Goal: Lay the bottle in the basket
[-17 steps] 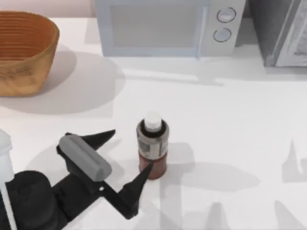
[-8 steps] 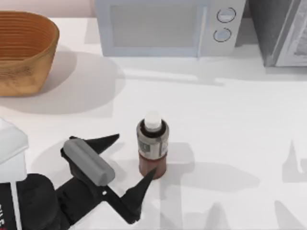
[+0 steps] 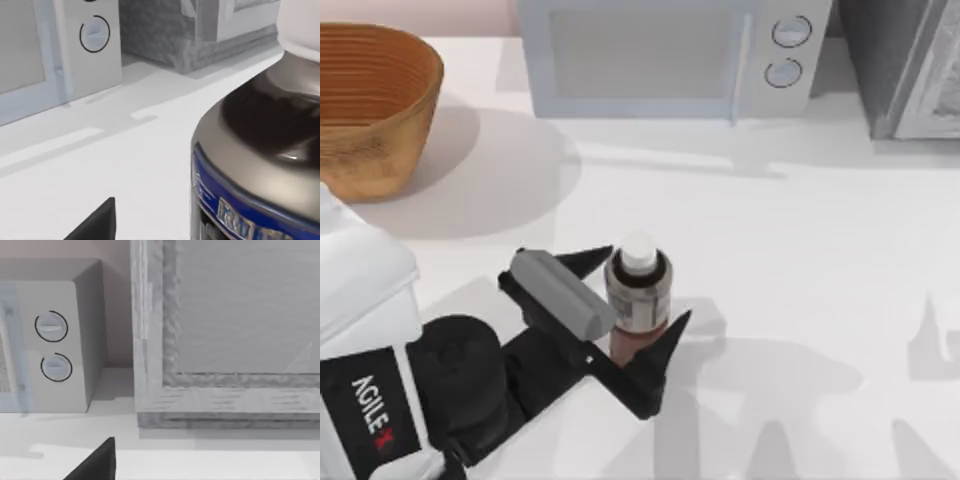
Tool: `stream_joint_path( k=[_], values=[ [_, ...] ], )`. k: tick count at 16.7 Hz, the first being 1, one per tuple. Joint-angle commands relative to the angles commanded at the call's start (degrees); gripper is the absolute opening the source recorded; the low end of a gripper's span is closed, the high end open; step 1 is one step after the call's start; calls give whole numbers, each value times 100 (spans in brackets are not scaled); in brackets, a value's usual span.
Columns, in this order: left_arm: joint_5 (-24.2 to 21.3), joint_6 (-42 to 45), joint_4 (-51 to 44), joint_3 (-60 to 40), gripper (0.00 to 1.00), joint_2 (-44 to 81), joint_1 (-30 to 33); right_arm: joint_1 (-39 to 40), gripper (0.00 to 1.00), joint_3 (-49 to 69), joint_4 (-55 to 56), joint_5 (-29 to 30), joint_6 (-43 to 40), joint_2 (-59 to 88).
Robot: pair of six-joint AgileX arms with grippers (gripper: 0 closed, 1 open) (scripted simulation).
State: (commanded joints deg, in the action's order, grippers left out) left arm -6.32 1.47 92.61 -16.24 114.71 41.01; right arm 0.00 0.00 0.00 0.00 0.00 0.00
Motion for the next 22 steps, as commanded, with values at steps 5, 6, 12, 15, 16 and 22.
stream_joint_path(
  k=[5, 6, 12, 15, 16, 22],
  values=[
    [54, -6, -289, -424, 100, 138, 57, 0, 100, 0, 0, 0, 0, 0],
    [54, -6, -289, -424, 100, 138, 57, 0, 100, 0, 0, 0, 0, 0],
    [54, -6, -289, -424, 62, 138, 57, 0, 100, 0, 0, 0, 0, 0],
    [54, -6, -289, -424, 40, 138, 57, 0, 100, 0, 0, 0, 0, 0],
    [54, -6, -289, -424, 32, 138, 57, 0, 100, 0, 0, 0, 0, 0],
    [54, -6, -289, -424, 0, 138, 57, 0, 100, 0, 0, 0, 0, 0]
  ],
)
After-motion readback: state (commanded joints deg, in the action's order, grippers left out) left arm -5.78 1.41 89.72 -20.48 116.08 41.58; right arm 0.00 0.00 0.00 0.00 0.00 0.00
